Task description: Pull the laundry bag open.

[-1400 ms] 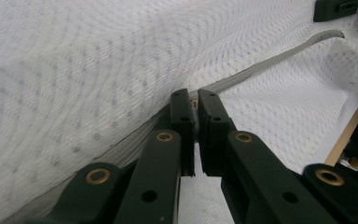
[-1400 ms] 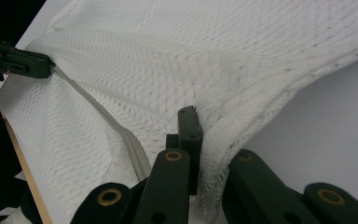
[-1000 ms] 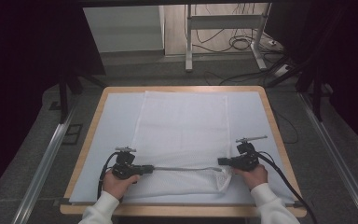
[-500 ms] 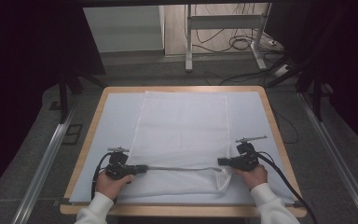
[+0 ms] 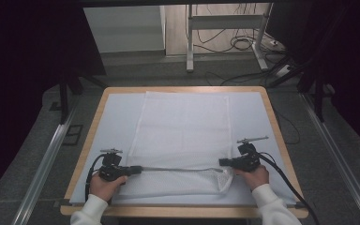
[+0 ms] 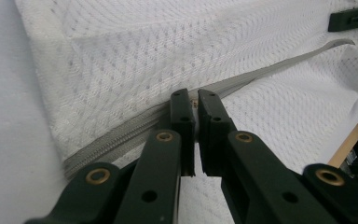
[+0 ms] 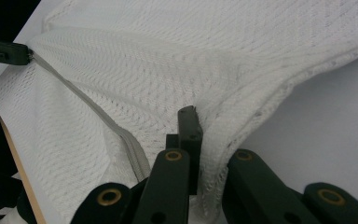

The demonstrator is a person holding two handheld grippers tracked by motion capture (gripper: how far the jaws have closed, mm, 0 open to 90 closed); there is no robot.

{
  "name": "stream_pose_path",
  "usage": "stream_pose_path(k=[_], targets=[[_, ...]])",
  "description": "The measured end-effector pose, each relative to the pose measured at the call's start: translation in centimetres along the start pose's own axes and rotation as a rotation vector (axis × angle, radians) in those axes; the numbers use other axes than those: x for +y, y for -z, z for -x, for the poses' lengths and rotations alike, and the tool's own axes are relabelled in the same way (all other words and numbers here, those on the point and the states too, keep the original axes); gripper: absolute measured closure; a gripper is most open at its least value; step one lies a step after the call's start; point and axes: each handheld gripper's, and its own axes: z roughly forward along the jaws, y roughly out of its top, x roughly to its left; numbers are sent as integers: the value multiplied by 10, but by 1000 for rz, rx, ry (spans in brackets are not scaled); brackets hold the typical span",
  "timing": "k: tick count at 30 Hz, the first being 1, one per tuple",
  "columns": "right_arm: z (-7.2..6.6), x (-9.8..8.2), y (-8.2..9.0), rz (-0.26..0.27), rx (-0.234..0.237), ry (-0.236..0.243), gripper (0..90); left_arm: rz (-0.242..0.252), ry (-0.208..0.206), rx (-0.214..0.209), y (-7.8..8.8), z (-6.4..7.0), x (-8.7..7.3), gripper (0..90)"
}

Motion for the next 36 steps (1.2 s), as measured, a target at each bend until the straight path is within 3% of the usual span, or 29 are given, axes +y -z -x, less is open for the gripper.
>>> stream_pose_path(k=[10, 18, 36], targets=[[0, 0, 0, 7, 5, -4, 882, 4, 5, -5, 3, -3, -1, 862], [1, 0, 0, 2, 2, -3, 882, 3, -4, 16, 6, -4, -1, 863], [2, -1, 0, 1, 0, -4, 882, 18, 27, 27, 21, -20, -9, 862]])
